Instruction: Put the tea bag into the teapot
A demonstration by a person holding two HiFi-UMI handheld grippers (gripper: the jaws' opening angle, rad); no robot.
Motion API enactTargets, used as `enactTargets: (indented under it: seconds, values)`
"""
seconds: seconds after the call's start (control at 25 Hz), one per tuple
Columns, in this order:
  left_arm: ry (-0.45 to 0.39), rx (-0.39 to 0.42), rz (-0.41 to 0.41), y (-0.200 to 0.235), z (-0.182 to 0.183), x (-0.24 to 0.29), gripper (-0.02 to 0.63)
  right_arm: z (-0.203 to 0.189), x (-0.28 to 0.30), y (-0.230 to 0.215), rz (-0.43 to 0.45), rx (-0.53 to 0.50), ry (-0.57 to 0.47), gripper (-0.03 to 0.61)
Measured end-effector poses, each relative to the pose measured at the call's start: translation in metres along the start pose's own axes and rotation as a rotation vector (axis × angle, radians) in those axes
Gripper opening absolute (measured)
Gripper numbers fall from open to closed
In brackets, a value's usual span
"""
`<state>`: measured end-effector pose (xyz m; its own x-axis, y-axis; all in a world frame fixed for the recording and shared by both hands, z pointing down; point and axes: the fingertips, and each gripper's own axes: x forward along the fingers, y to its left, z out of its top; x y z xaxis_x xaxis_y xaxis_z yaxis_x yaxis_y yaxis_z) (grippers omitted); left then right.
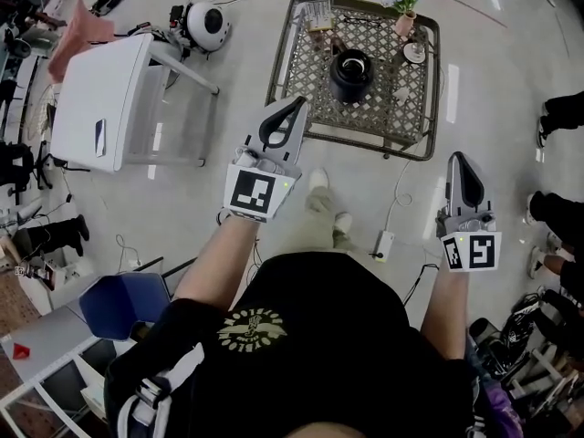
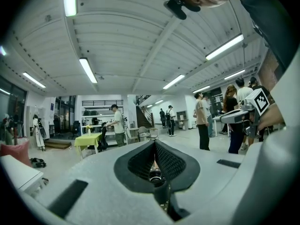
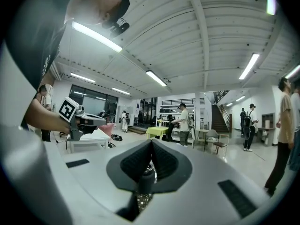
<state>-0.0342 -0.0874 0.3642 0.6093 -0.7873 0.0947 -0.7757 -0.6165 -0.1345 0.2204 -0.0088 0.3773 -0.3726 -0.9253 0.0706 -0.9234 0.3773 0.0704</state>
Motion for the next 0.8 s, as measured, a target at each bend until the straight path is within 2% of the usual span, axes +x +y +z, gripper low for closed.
enactTargets:
  seconds: [0.24, 0.68, 0.8]
  values:
    - [0.029, -0.012, 0.000, 0.034, 0.002, 0.020, -0.005, 0.023, 0.035, -0.009, -0.007, -0.014, -0.018, 0.009]
    - [-0.054, 0.000, -0.059, 0.092, 0.033, 0.093, -0.005, 0.063, 0.102, -0.042, -0.096, -0.063, -0.067, 0.009]
    - [-0.046, 0.020, -0.061, 0.106, 0.030, 0.108, -0.005, 0.066, 0.114, -0.045, -0.113, -0.063, -0.070, 0.009]
